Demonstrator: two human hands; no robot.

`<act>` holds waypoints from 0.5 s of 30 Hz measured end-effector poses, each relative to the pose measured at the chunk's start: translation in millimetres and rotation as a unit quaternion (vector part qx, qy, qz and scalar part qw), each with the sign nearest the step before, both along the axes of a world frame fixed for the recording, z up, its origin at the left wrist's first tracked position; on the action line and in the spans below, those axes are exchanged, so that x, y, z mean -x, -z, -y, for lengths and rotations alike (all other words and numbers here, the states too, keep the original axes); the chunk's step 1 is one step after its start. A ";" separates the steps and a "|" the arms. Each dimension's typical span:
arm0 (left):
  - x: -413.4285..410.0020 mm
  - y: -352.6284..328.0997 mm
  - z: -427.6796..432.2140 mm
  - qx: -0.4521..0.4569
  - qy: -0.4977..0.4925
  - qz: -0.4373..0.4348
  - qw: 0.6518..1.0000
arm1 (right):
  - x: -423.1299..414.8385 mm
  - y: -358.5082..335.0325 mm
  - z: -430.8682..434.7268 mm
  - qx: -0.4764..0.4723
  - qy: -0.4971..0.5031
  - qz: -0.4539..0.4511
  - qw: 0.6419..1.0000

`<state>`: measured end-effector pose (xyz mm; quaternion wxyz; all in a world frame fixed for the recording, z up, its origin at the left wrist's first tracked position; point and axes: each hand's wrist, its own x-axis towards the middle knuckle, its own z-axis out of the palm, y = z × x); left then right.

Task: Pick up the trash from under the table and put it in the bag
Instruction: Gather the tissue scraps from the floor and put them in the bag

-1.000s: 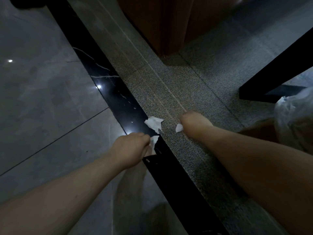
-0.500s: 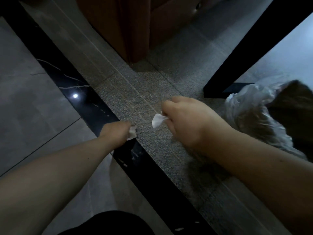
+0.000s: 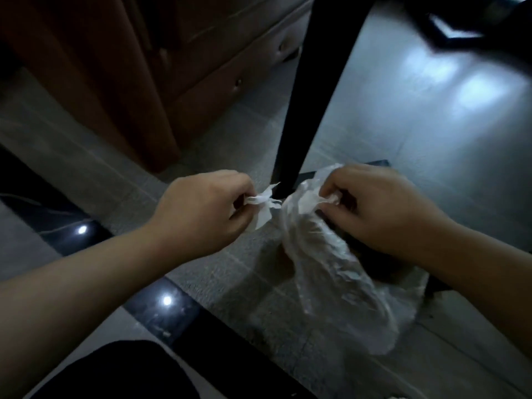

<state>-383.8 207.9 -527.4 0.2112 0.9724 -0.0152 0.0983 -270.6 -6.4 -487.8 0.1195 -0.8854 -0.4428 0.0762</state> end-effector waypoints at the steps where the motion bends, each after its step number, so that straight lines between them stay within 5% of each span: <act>1: -6.1 -12.1 9.1 0.001 0.013 0.010 1.000 | -3.6 -3.5 13.1 0.004 0.016 -0.002 1.000; 15: -71.0 -46.3 112.0 0.012 0.112 0.028 0.993 | -17.6 31.7 107.8 0.037 0.151 -0.035 0.987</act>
